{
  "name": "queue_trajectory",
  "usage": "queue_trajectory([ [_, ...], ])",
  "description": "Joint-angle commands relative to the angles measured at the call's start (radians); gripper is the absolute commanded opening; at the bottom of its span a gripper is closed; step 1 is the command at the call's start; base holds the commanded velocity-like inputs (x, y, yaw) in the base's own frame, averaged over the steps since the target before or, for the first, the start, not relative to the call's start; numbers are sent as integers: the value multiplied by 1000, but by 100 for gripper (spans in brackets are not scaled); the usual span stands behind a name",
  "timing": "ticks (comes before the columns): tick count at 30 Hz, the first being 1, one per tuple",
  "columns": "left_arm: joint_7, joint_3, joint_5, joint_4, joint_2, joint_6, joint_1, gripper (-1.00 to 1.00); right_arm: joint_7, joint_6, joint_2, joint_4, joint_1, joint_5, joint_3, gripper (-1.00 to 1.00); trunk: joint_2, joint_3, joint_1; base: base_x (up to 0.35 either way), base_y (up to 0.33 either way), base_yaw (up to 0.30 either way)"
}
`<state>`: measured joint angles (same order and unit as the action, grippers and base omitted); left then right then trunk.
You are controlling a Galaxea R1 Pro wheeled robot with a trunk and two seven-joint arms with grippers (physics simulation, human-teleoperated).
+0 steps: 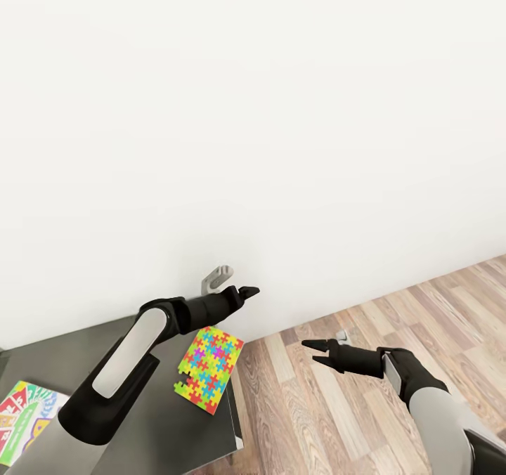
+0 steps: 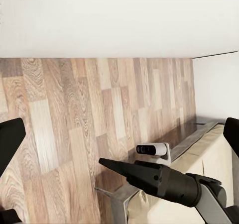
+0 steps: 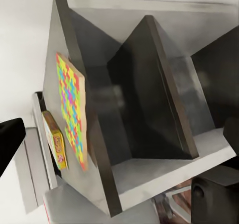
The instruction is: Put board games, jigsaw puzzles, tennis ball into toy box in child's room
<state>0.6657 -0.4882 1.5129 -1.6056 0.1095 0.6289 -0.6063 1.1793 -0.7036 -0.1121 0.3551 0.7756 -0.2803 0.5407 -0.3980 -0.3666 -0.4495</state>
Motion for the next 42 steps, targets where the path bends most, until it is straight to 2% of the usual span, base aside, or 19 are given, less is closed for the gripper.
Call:
queue_trajectory([
  [1,10,-1,10,-1,1,-2,-1,100,-3,8,8,1,0,-11,8,100,-2,-3,-1,0,0,0],
  [5,10,-1,10,-1,1,-2,-1,100,-38,56,25,1,-1,-11,9,100,-2,-5,-1,0,0,0],
  [13,10,-1,10,-1,0,-2,-1,100,-69,98,38,1,-2,-11,10,100,-2,-7,-1,0,0,0],
  [26,1,8,12,1,-1,-3,-4,100,-88,107,43,3,-2,-10,7,100,-2,-7,-1,0,0,0],
  [28,-1,13,13,2,-1,-3,-6,100,-89,107,42,3,-1,-11,7,100,-2,-7,-1,0,0,0],
  [36,-14,75,20,2,-8,-2,-9,100,-86,106,34,5,4,-10,9,100,-2,-7,-1,0,0,0],
  [42,-19,90,22,0,-11,-2,-6,100,-90,101,34,4,10,-10,11,100,-2,-10,-1,0,0,0],
])
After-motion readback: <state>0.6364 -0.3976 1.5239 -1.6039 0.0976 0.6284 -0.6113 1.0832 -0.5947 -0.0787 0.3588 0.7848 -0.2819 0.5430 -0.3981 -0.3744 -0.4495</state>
